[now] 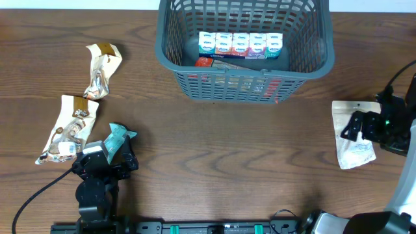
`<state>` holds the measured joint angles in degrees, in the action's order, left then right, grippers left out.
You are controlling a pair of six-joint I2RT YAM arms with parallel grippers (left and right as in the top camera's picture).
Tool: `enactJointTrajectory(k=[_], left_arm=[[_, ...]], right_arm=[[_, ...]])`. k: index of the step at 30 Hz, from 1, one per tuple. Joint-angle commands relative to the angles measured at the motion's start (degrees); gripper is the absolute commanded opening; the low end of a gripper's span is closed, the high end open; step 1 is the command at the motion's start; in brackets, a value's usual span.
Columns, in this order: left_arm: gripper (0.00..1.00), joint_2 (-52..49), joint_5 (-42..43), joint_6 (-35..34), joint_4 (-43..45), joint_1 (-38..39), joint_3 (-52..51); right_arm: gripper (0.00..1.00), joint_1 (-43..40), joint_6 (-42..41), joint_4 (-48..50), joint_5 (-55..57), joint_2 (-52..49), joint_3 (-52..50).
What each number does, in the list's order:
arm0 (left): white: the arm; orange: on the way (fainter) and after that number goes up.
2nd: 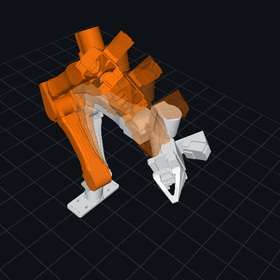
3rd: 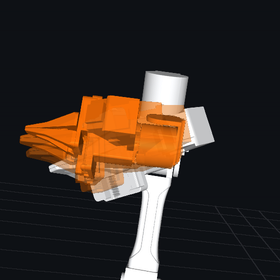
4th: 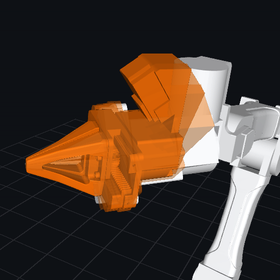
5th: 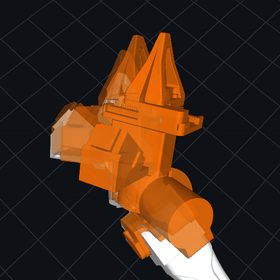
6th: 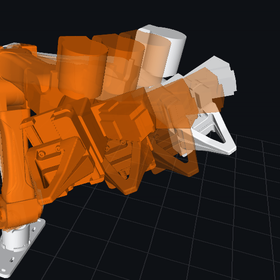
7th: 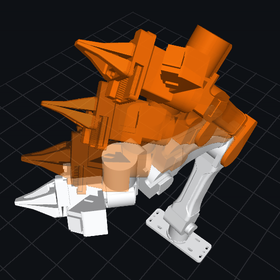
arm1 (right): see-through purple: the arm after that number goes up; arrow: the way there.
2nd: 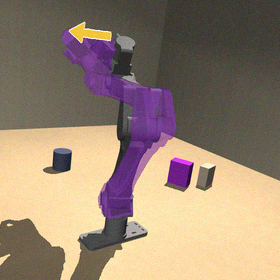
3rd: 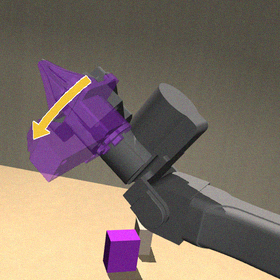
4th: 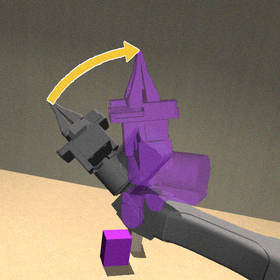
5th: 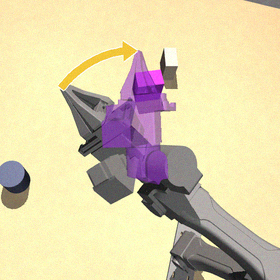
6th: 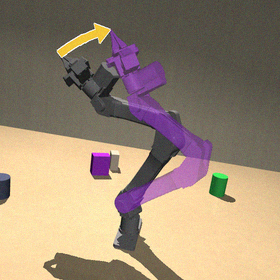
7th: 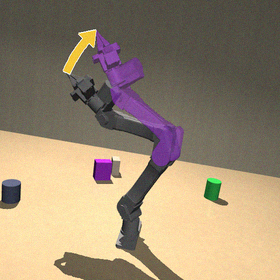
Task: Pack container
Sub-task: 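Move right gripper to the beige pouch and grasp it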
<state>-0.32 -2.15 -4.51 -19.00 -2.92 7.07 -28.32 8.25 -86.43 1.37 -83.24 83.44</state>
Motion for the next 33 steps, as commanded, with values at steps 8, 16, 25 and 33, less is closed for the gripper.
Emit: enactJointTrajectory(k=[8,16,25,33], left_arm=[[0.99,0.0,-0.8,-0.5,-0.6,-0.3,-0.9],[0.99,0.0,-0.8,-0.5,-0.5,-0.3,-0.9],[0.99,0.0,-0.8,-0.5,-0.5,-0.3,-0.9],[0.99,0.0,-0.8,-0.5,-0.5,-0.3,-0.9]], right_arm=[[0.99,-1.2,2.2,9.6,7.8,-8.0,-0.4],[0.99,-1.2,4.7,13.6,7.2,-15.6,-0.4],[0.99,-1.2,5.8,21.9,7.2,-23.3,-1.0],[0.99,-1.2,6.0,29.6,7.2,-27.0,-6.3]])
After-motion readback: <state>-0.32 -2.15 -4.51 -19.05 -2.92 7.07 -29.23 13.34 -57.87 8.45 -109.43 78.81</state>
